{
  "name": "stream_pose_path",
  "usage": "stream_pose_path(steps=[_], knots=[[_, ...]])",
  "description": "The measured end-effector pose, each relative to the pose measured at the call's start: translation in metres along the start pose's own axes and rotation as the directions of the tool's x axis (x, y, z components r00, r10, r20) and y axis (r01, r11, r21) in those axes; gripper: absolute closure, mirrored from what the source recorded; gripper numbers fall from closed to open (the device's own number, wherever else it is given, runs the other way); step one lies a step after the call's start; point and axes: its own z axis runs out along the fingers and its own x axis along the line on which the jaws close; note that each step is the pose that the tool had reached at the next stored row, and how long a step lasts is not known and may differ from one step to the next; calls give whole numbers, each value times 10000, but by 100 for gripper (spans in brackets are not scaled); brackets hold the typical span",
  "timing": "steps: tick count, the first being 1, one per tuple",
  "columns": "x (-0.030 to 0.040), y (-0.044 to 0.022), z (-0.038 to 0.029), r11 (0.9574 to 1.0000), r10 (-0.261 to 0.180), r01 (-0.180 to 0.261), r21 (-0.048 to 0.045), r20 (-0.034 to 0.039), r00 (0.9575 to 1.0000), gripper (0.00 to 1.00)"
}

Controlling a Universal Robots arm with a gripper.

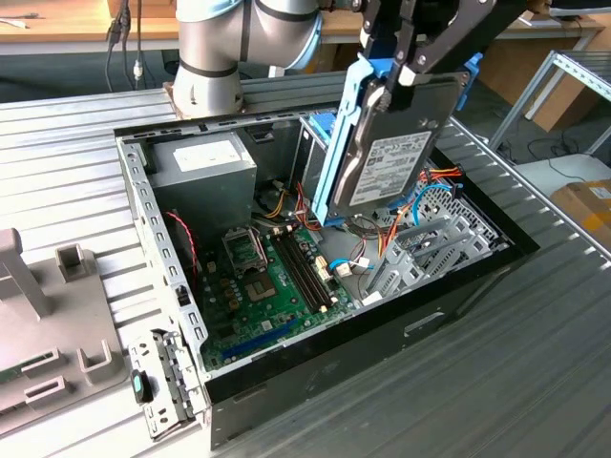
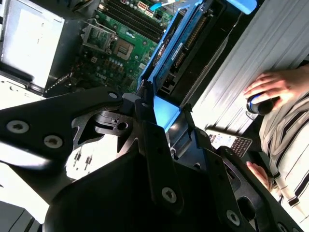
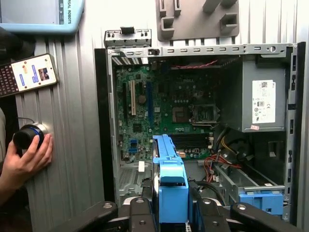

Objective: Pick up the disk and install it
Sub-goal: 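Pick up the disk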

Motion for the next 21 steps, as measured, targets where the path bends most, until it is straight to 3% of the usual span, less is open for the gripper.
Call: stream_pose_path(steps=[16, 21], knots=[[18, -5, 0, 10000, 0, 0, 0, -1, 10000, 63], [30, -98, 8, 10000, 1, -1, -1, -1, 10000, 63]])
